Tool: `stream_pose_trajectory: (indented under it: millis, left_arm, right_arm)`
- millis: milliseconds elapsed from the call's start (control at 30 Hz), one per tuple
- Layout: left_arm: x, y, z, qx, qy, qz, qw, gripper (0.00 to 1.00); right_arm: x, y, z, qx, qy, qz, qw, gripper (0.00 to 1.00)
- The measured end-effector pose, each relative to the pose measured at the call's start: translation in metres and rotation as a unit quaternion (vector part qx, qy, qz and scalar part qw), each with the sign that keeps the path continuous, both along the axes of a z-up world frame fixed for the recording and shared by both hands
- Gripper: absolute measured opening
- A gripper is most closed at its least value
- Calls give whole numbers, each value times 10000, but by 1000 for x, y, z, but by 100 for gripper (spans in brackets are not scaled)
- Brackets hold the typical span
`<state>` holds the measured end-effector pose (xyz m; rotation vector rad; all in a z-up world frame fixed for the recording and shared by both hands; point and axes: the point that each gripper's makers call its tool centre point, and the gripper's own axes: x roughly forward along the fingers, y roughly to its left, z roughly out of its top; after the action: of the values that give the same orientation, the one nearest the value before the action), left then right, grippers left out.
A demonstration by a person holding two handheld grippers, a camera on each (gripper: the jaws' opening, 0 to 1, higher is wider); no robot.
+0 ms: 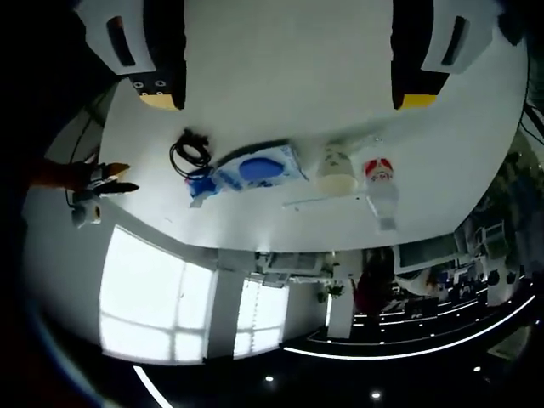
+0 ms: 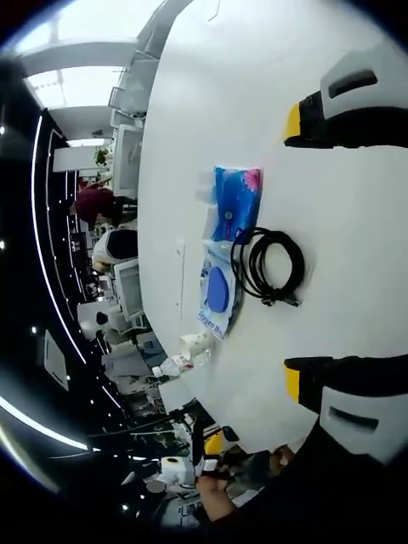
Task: Arrange the tabletop items into an orderly group along one side of the table until the central work area is clear of visible clutter.
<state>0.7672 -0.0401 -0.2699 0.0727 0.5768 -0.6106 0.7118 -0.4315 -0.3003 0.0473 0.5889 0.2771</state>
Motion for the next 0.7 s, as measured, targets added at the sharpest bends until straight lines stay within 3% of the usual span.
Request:
stream_pose_trajectory:
  millis: [333,700]
  left_arm:
    - [3,13,-1,-103,-40,222,9997,100]
    - [1,9,-2,-117,-11,170,9998,100]
  right_arm:
    - [7,2,4,44,17,65,10000,99]
    - [8,5,2,-4,45,81,10000,98]
